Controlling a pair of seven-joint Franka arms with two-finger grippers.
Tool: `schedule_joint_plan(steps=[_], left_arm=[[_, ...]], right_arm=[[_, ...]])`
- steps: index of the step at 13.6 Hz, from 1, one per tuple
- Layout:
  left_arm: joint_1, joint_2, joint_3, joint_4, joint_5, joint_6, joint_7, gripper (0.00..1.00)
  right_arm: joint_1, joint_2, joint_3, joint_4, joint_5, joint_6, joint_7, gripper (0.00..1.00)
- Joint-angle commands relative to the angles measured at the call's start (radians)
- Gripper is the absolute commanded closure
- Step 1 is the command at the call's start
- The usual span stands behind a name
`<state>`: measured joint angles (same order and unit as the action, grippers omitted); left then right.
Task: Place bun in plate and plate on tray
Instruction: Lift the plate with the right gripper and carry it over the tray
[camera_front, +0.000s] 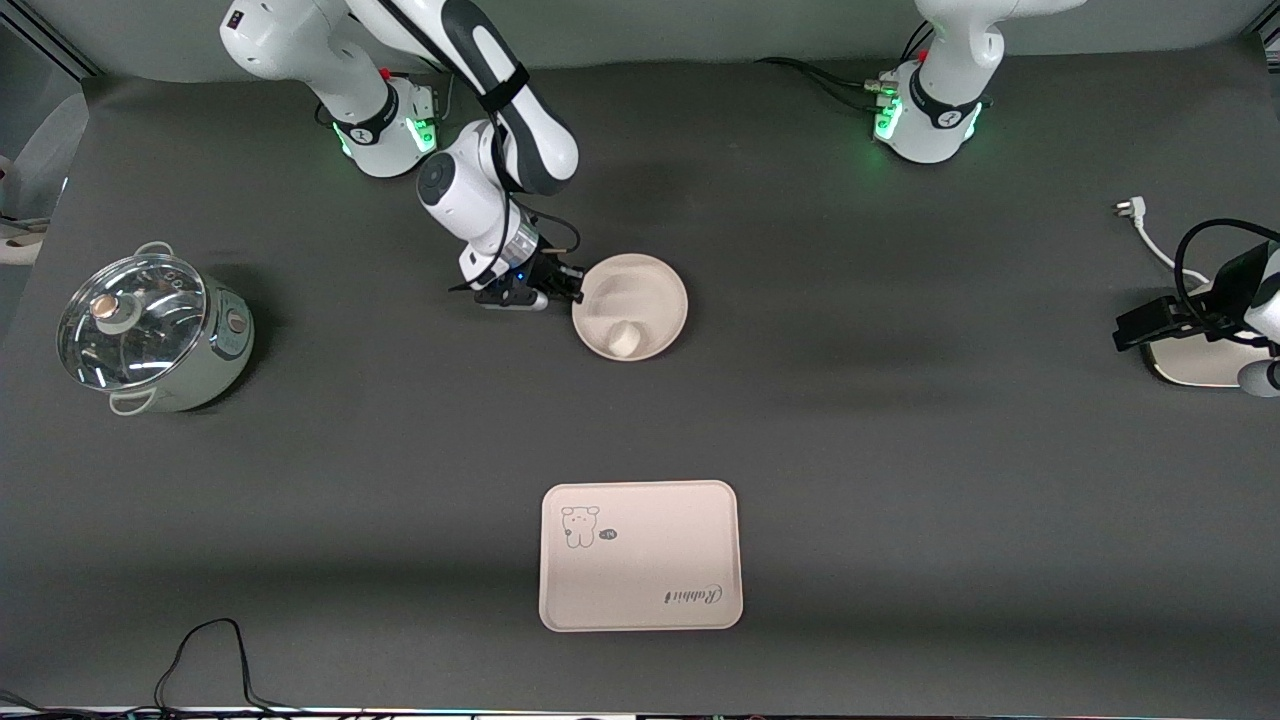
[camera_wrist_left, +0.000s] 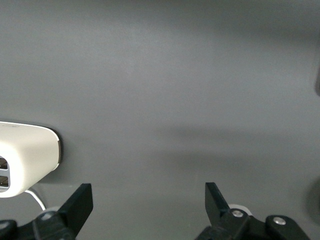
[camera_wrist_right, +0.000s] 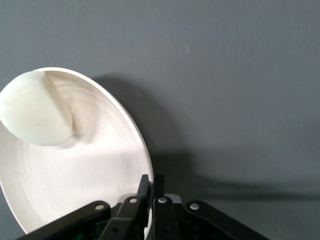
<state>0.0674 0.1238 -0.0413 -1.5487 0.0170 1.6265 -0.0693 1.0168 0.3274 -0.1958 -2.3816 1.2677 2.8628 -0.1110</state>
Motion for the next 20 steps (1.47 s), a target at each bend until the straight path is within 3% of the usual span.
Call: schedule_joint_plan(steps=[1, 4, 8, 13, 20], left_arm=[[-0.014, -0.046, 0.005, -0.044, -0.012, 0.022, 0.022, 0.0], [-0.029, -0.038, 0.001, -0.041, -0.012, 0.033, 0.01, 0.0], [-0.037, -0.041, 0.0, -0.028, -0.014, 0.029, 0.013, 0.0], [-0.041, -0.039, -0.029, 0.024, -0.014, 0.033, 0.013, 0.0], [-0.04, -0.038, -0.029, 0.025, -0.025, 0.038, 0.013, 0.0]], right_arm=[[-0.11, 0.009, -0.002, 0.1, -0.089, -0.081, -0.021, 1.0], [-0.226, 0.05, -0.001, 0.232, -0.195, -0.173, -0.015, 1.0], [-0.375, 0.185, -0.002, 0.506, -0.292, -0.313, 0.01, 1.0], [-0.474, 0.422, -0.001, 0.942, -0.571, -0.471, 0.293, 1.0], [-0.527, 0.668, -0.001, 1.287, -0.617, -0.527, 0.356, 1.0]])
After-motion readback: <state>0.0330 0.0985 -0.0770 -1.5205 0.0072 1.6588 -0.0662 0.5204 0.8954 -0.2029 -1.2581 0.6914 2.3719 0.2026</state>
